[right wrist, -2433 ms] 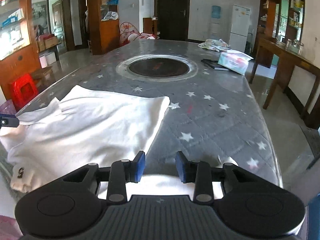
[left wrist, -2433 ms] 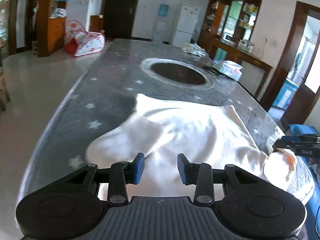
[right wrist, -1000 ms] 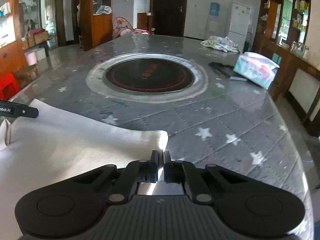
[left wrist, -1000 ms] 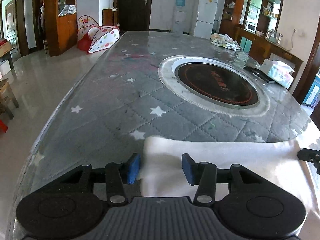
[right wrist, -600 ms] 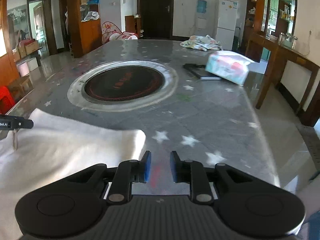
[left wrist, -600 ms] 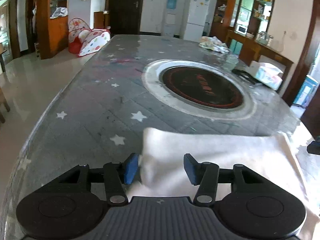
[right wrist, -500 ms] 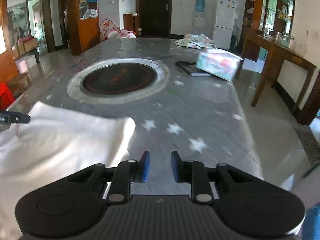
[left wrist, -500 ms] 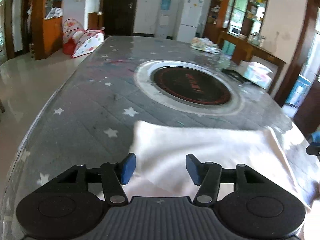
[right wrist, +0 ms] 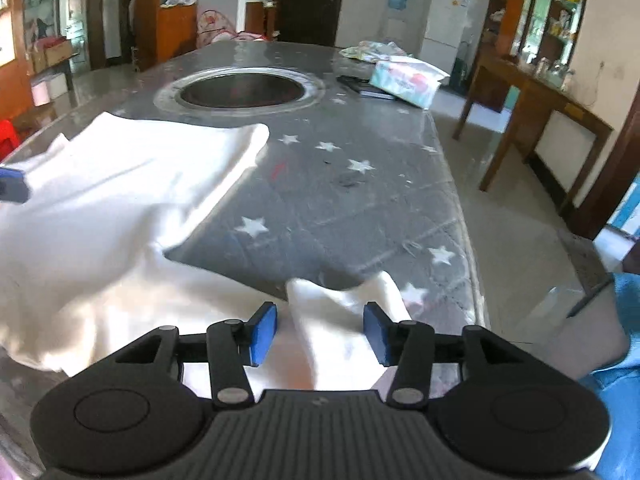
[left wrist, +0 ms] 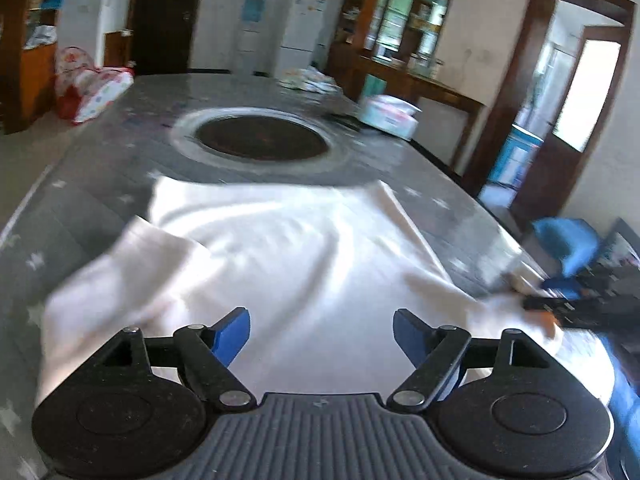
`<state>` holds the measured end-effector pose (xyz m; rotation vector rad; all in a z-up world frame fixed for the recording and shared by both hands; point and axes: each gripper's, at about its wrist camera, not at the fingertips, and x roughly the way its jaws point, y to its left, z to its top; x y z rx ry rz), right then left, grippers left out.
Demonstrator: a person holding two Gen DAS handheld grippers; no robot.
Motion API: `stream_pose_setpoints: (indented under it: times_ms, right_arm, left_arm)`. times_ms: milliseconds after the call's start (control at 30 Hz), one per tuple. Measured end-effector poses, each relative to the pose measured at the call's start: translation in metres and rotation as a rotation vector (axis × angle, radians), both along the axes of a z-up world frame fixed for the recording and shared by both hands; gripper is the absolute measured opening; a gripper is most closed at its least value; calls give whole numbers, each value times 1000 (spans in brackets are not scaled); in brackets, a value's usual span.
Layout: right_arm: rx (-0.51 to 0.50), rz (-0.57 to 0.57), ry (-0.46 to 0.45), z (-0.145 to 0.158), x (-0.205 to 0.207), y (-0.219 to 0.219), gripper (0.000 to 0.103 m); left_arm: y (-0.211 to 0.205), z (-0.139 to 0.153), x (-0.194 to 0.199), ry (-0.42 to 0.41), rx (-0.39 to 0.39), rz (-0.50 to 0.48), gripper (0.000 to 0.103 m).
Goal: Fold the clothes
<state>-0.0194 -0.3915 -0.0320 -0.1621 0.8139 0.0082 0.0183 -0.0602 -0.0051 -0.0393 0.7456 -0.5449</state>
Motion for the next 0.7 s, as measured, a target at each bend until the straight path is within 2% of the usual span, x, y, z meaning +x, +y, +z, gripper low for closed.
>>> stream_pose_setpoints:
  times_ms: [500, 600, 700]
  right_arm:
    - [-52, -352, -96, 16, -40, -70, 47]
    - [-15, -329, -107, 18, -40, -69, 47]
    - [33, -258, -101, 16, -33, -55, 48]
  left_arm:
    - [-22, -23, -46, 29, 44, -172, 84]
    - [-25, -26, -52, 35, 49, -192, 85]
    - [-28, -28, -58, 16, 66, -194, 85]
